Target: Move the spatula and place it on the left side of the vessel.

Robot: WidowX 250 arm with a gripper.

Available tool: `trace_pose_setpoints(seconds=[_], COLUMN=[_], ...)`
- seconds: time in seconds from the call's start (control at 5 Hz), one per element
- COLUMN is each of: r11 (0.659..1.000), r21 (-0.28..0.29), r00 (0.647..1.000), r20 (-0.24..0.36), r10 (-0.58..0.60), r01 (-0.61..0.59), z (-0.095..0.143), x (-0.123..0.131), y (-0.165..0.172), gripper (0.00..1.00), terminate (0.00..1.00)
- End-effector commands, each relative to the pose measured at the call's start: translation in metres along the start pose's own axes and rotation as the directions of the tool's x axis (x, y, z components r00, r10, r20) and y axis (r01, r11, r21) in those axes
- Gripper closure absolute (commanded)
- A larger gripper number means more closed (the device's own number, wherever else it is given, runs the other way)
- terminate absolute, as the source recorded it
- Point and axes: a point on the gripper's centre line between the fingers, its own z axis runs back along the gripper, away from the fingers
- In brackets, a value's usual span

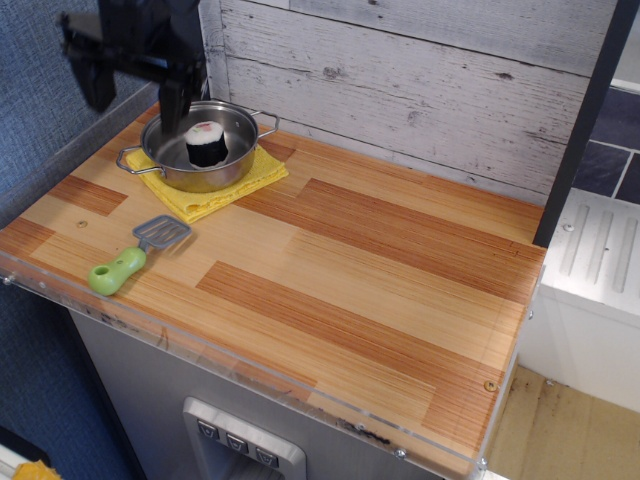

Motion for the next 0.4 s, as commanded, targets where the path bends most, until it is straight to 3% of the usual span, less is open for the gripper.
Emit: trace_pose_setpoints(seconds=[0.0,0.2], r11=[0.999,0.996], r21=[-0.017,-0.046], r00=[0.998,0.997], r20=[0.055,0.023], r10=[-0.028,-0.072], r01=[0.029,0.073], z=[-0.007,-0.031], x=[-0.039,-0.051], y=[0.001,-0.009], gripper=[0.00,0.00], terminate=[0.00,0.00])
